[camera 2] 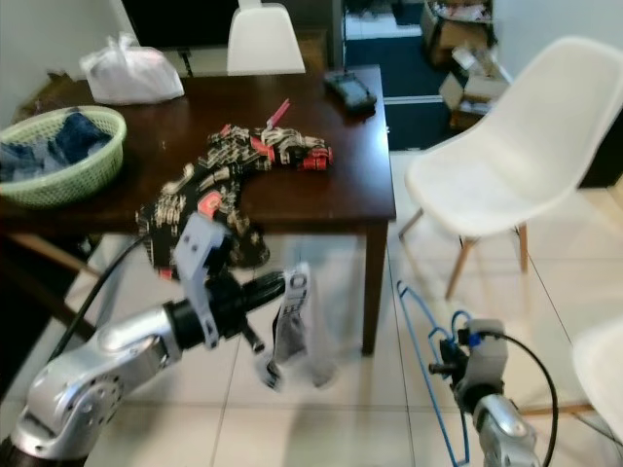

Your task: Hang hanger

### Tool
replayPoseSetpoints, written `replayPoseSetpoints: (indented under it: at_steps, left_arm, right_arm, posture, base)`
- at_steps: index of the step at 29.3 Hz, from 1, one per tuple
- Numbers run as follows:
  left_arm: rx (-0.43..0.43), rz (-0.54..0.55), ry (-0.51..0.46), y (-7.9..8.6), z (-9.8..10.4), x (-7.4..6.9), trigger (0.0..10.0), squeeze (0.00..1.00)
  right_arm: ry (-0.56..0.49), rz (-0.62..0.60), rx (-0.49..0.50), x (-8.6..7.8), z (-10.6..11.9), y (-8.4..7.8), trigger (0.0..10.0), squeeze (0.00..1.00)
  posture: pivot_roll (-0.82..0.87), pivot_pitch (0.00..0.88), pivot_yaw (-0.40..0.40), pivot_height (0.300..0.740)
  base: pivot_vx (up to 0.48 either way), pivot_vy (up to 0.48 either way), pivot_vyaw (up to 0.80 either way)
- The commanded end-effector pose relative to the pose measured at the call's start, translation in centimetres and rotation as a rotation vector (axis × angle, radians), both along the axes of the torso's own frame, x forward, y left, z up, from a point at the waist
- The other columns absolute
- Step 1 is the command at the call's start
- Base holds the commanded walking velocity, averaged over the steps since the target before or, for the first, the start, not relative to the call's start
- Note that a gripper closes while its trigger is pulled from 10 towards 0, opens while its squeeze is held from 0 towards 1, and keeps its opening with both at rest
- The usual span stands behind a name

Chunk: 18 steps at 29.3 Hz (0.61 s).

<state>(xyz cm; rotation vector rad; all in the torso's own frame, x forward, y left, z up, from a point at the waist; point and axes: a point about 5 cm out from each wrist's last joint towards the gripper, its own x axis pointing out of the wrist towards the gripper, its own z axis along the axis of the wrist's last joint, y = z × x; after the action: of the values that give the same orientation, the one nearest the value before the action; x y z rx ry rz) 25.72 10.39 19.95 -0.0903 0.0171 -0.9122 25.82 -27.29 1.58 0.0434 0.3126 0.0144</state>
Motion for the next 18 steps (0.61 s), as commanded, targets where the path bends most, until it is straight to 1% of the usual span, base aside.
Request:
replayPoseSetpoints:
  at_steps: [1,4,5,6,8,9,10,11,13,16,18]
  left_arm:
    - [0.008,0.017,0.019,0.6,-0.6,0.1,10.0,0.00]
    - [0.020,0.024,0.009,0.8,-0.6,0.4,10.0,0.00]
    - [0.030,0.043,-0.006,1.2,-0.5,0.8,10.0,0.00]
    - [0.030,0.043,-0.006,1.2,-0.5,0.8,10.0,0.00]
    - [0.048,0.102,-0.044,2.4,-0.1,1.8,10.0,0.00]
    - [0.048,0.102,-0.044,2.4,-0.1,1.8,10.0,0.00]
    - [0.058,0.151,-0.069,3.2,0.2,2.5,10.0,0.00]
    - [0.063,0.182,-0.085,3.8,0.4,3.0,10.0,0.00]
    - [0.071,0.226,-0.118,4.3,0.8,3.7,10.0,0.00]
    - [0.073,0.257,-0.148,4.4,1.1,4.3,10.0,0.00]
    - [0.070,0.262,-0.152,4.3,1.1,4.4,10.0,0.00]
  right_arm:
    - [0.023,0.002,0.016,-0.5,-0.8,0.5,10.0,0.00]
    - [0.022,0.001,0.014,-0.5,-0.8,0.5,10.0,0.00]
    - [0.020,0.006,0.006,-0.5,-0.7,0.5,10.0,0.00]
    - [0.020,0.006,0.006,-0.5,-0.7,0.5,10.0,0.00]
    - [0.009,0.009,0.006,-0.4,-0.5,0.5,10.0,0.00]
    - [0.009,0.009,0.006,-0.4,-0.5,0.5,10.0,0.00]
    - [-0.003,0.005,0.010,-0.1,-0.2,0.4,10.0,0.00]
    - [-0.012,0.001,0.015,0.1,0.1,0.3,10.0,0.00]
    - [-0.037,-0.004,0.052,1.0,0.9,0.4,10.0,0.00]
    - [-0.067,0.013,0.039,2.0,2.0,0.7,10.0,0.00]
    - [-0.073,0.019,0.036,2.2,2.1,0.9,10.0,0.00]
  posture:
    - [0.04,0.142,0.007,0.740]
    - [0.04,0.142,0.007,0.740]
    - [0.04,0.140,0.008,0.740]
    - [0.04,0.140,0.008,0.740]
    - [0.03,0.138,0.010,0.740]
    - [0.03,0.138,0.010,0.740]
    - [0.03,0.138,0.010,0.740]
    - [0.03,0.138,0.010,0.740]
    - [0.03,0.138,0.010,0.740]
    - [0.02,0.126,0.011,0.740]
    - [0.02,0.126,0.011,0.740]
  base:
    - [-0.379,0.000,0.00]
    - [-0.341,0.000,0.00]
    - [0.000,0.000,0.00]
    - [0.000,0.000,0.00]
    - [0.000,0.000,0.00]
    - [0.000,0.000,0.00]
    - [0.000,0.000,0.00]
    - [0.000,0.000,0.00]
    - [0.000,0.000,-0.80]
    - [0.000,0.000,-0.80]
    - [0.000,0.000,-0.80]
